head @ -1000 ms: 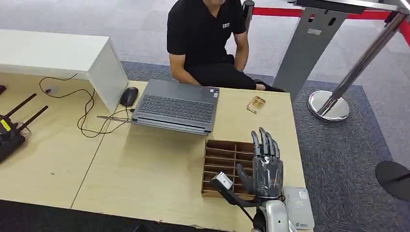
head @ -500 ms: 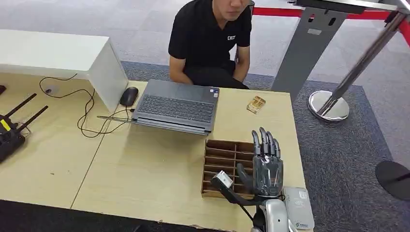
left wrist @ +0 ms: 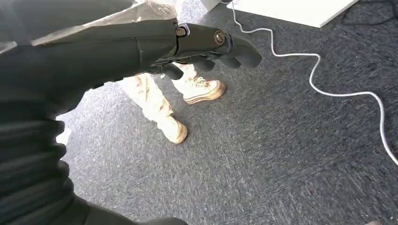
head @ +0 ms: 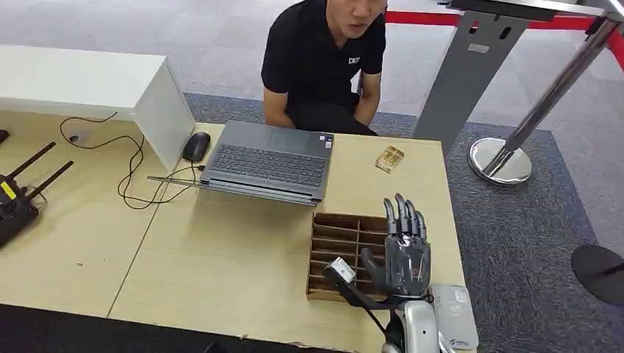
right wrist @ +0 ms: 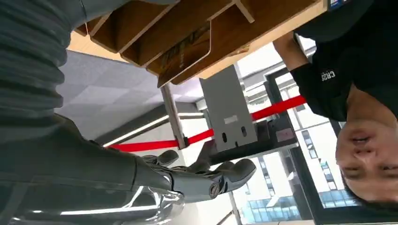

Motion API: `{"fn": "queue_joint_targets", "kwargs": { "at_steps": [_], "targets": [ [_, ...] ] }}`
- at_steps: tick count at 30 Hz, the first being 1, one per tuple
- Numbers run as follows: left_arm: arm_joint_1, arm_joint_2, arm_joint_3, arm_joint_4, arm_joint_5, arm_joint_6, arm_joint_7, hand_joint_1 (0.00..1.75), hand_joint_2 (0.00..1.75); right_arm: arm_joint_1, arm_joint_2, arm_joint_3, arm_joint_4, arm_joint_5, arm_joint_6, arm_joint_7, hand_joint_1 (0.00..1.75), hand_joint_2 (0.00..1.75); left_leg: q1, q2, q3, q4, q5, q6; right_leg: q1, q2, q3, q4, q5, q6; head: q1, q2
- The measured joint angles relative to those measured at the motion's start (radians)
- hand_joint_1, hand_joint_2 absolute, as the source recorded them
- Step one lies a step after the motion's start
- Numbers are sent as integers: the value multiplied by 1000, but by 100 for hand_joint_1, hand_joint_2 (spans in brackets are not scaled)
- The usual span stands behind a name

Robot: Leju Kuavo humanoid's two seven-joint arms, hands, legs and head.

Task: Pass the card to the sensor for recognition and then transmit it.

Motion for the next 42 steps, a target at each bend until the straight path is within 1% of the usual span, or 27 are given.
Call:
{"fn": "queue_joint_targets", "kwargs": {
  "at_steps": [14, 20, 42],
  "targets": [
    [0, 0, 0, 0, 0, 0, 3, 0, 175, 1, 15, -34, 7, 17, 0, -2, 0, 175, 0, 0, 0, 0, 0, 0, 0, 0, 0, 0, 0, 0, 0, 0],
    [0, 0, 0, 0, 3, 0, 3, 0, 175, 2, 22, -49, 8, 12, 0, -16, 0, 175, 0, 0, 0, 0, 0, 0, 0, 0, 0, 0, 0, 0, 0, 0],
    [0, 0, 0, 0, 9, 0, 3, 0, 175, 6, 28, -60, 8, 13, 0, -25, 0, 175, 0, 0, 0, 0, 0, 0, 0, 0, 0, 0, 0, 0, 0, 0]
  ]
}}
